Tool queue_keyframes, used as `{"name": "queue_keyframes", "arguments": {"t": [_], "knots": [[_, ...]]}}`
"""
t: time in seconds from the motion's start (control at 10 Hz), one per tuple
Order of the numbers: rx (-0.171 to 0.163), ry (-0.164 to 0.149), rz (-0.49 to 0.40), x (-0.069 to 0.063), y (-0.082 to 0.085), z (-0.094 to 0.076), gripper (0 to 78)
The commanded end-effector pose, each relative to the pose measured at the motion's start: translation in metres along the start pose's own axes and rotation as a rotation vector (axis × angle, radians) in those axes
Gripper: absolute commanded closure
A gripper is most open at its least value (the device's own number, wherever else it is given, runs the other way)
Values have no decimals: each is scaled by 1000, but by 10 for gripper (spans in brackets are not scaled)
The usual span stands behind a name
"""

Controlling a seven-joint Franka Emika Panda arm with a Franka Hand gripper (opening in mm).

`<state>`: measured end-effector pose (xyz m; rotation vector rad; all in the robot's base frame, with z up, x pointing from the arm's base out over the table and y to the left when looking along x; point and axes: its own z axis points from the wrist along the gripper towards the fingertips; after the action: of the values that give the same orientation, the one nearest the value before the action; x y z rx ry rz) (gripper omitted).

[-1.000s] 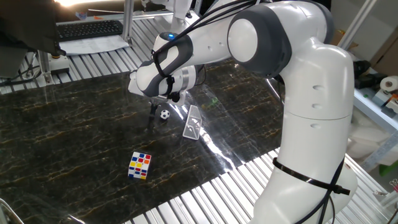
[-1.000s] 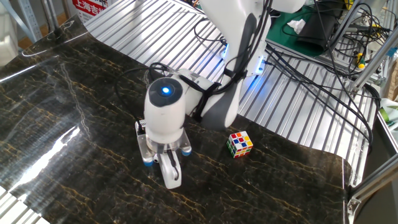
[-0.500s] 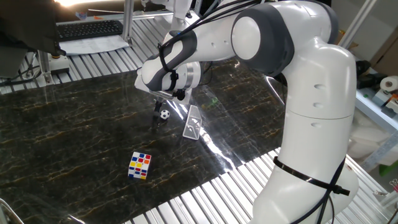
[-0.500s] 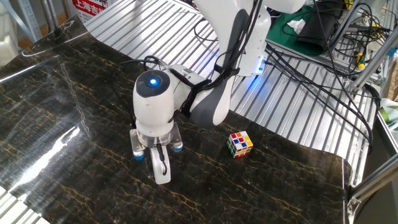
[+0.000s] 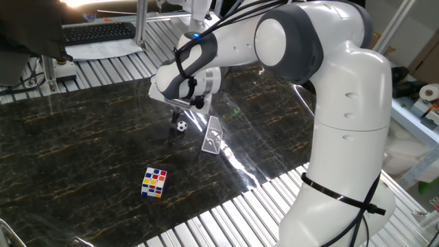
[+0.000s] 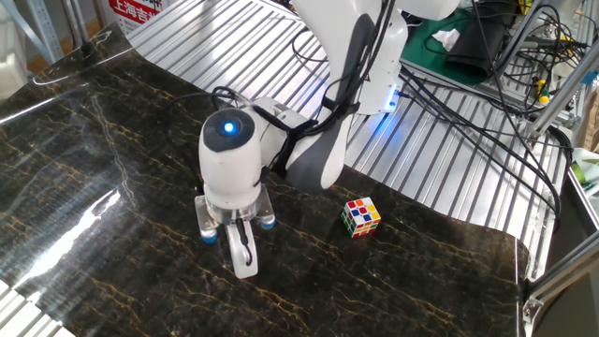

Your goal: Push the soccer ball into the goal

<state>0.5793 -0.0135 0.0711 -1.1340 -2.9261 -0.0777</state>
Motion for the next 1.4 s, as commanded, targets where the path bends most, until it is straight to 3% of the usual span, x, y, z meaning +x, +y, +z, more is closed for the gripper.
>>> {"name": "queue_keyframes", "arguments": {"t": [0.1,0.2,0.3,0.4,0.5,0.6,0.7,0.8,0.9,1.0,1.1,1.2,1.4], "knots": [[492,-9,-377,-4,-26,3,776],[594,-21,-507,-6,-30,-2,776],[744,-44,-614,-6,-29,-11,776],[870,-81,-672,-7,-28,-17,776],[877,-79,-693,-9,-28,-19,776],[814,-69,-662,-10,-27,-19,776],[603,-25,-540,-10,-27,-18,776],[320,83,-419,-10,-27,-17,776],[305,83,-377,-10,-27,-17,776],[222,82,-318,-10,-27,-17,776],[63,117,-255,-10,-27,-18,776],[-12,120,-211,-12,-27,-19,776],[-78,90,-176,-14,-25,-21,776]]}}
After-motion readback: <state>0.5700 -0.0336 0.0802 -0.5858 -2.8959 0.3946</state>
